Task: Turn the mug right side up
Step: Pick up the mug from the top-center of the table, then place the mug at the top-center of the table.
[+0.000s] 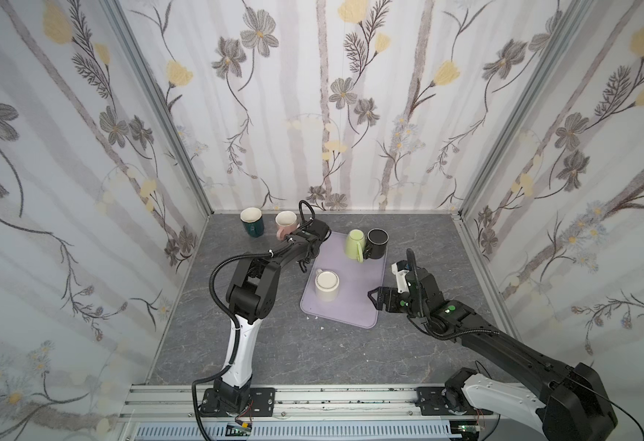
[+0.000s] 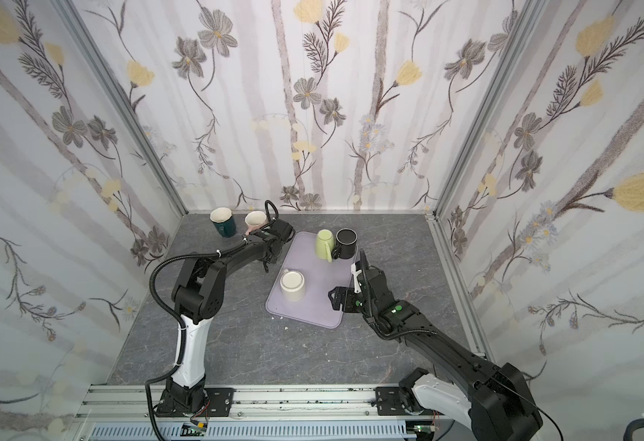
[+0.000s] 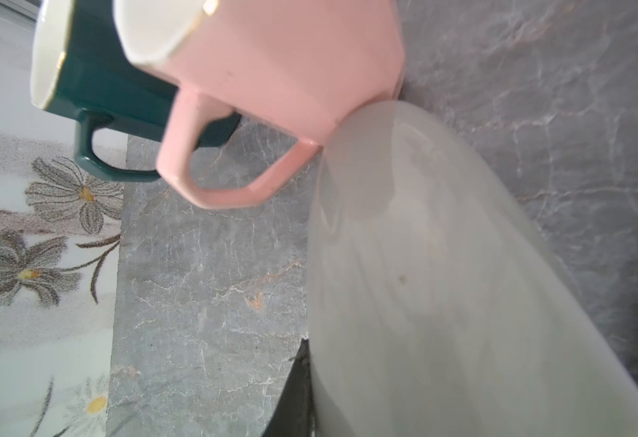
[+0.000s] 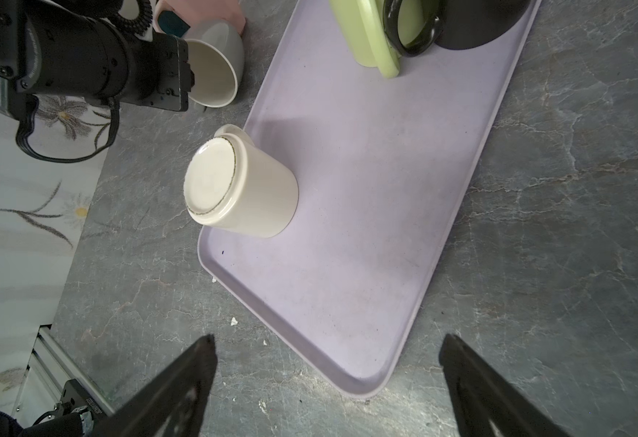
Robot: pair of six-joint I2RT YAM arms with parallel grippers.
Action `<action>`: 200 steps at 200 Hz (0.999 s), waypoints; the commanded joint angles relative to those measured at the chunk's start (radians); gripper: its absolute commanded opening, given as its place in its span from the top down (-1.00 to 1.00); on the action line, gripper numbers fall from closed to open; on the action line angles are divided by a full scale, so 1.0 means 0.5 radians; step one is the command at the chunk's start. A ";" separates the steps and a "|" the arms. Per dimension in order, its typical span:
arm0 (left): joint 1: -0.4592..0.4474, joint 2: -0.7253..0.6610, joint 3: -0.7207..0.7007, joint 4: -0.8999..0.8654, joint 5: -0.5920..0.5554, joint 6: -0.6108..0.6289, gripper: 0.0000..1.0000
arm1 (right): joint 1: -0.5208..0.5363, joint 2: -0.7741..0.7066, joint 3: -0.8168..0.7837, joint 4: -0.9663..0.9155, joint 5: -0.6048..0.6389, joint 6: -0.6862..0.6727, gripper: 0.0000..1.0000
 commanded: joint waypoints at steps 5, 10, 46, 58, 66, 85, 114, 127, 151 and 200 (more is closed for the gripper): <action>-0.004 -0.006 0.039 -0.059 0.049 0.039 1.00 | 0.005 -0.010 -0.014 0.043 0.032 0.018 -0.86; -0.002 -0.011 0.045 -0.064 0.057 0.037 1.00 | 0.005 -0.016 -0.018 0.042 0.035 0.015 -0.86; -0.005 -0.042 0.097 -0.190 0.201 0.039 1.00 | 0.005 -0.046 -0.040 0.037 0.044 0.020 -0.86; -0.002 -0.060 0.107 -0.240 0.265 0.033 1.00 | 0.003 -0.055 -0.050 0.038 0.047 0.019 -0.86; -0.005 -0.076 0.107 -0.270 0.305 0.030 1.00 | 0.007 -0.058 -0.051 0.037 0.049 0.021 -0.86; -0.002 -0.109 0.126 -0.360 0.341 0.021 1.00 | 0.007 -0.062 -0.064 0.049 0.044 0.026 -0.86; 0.021 -0.144 0.190 -0.534 0.471 0.014 1.00 | 0.017 -0.074 -0.079 0.061 0.033 0.030 -0.86; 0.048 -0.152 0.233 -0.628 0.567 -0.005 1.00 | 0.020 -0.090 -0.090 0.062 0.041 0.031 -0.86; 0.111 -0.151 0.313 -0.819 0.717 -0.052 1.00 | 0.023 -0.145 -0.137 0.079 0.056 0.027 -0.86; 0.303 -0.150 0.405 -1.054 1.058 -0.076 1.00 | 0.023 -0.235 -0.250 0.155 0.067 0.080 -0.86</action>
